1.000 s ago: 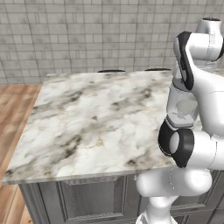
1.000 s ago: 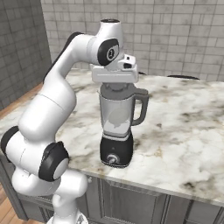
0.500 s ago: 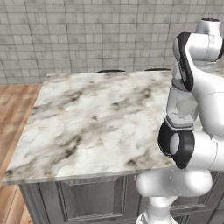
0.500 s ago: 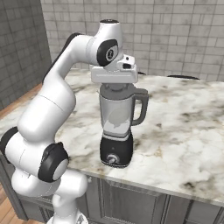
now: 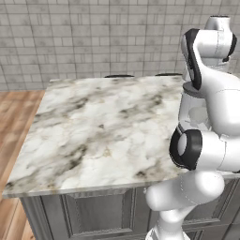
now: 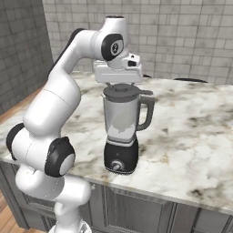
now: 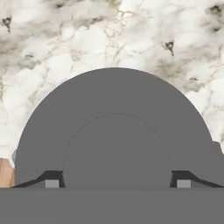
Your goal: Grab the lime and lemon wedge from the fridge, place them in the blender, close the lid, and turn on the blender to create a marinade.
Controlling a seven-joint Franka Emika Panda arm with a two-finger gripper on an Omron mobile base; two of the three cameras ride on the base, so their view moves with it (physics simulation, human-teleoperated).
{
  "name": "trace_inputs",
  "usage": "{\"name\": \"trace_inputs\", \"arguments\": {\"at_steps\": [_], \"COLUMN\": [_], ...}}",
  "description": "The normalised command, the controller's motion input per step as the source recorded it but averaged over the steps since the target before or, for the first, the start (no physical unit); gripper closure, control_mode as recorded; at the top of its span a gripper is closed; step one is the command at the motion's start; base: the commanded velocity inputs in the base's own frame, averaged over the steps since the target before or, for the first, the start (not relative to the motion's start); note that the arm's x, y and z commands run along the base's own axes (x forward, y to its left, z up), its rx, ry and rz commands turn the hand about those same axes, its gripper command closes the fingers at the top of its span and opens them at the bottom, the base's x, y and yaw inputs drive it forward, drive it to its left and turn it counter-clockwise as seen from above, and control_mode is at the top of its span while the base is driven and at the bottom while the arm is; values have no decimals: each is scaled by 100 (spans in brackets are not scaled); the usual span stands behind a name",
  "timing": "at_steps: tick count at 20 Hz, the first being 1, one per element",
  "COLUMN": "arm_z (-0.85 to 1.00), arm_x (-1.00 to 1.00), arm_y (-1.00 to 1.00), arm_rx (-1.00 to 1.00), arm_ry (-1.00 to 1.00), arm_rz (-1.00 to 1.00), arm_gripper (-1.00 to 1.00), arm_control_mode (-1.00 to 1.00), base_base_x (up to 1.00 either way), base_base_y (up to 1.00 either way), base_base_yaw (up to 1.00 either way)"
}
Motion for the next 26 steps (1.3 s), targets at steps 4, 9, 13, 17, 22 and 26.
{"name": "trace_inputs", "arguments": {"at_steps": [4, 9, 13, 17, 22, 26], "arm_z": [-9, -26, -29, -8, 0, 17], "arm_x": [-25, -2, 0, 0, 0, 0], "arm_y": [0, 0, 0, 0, 0, 0], "arm_rx": [4, 5, 0, 0, 0, 0], "arm_ry": [0, -6, -16, -11, 0, -3], "arm_rz": [0, 0, 0, 0, 0, 0], "arm_gripper": [100, 100, 100, 100, -100, -100], "arm_control_mode": [-100, -100, -100, -100, -100, -100], "base_base_x": [0, 0, 0, 0, 0, 0], "base_base_y": [0, 0, 0, 0, 0, 0], "base_base_yaw": [0, 0, 0, 0, 0, 0]}}
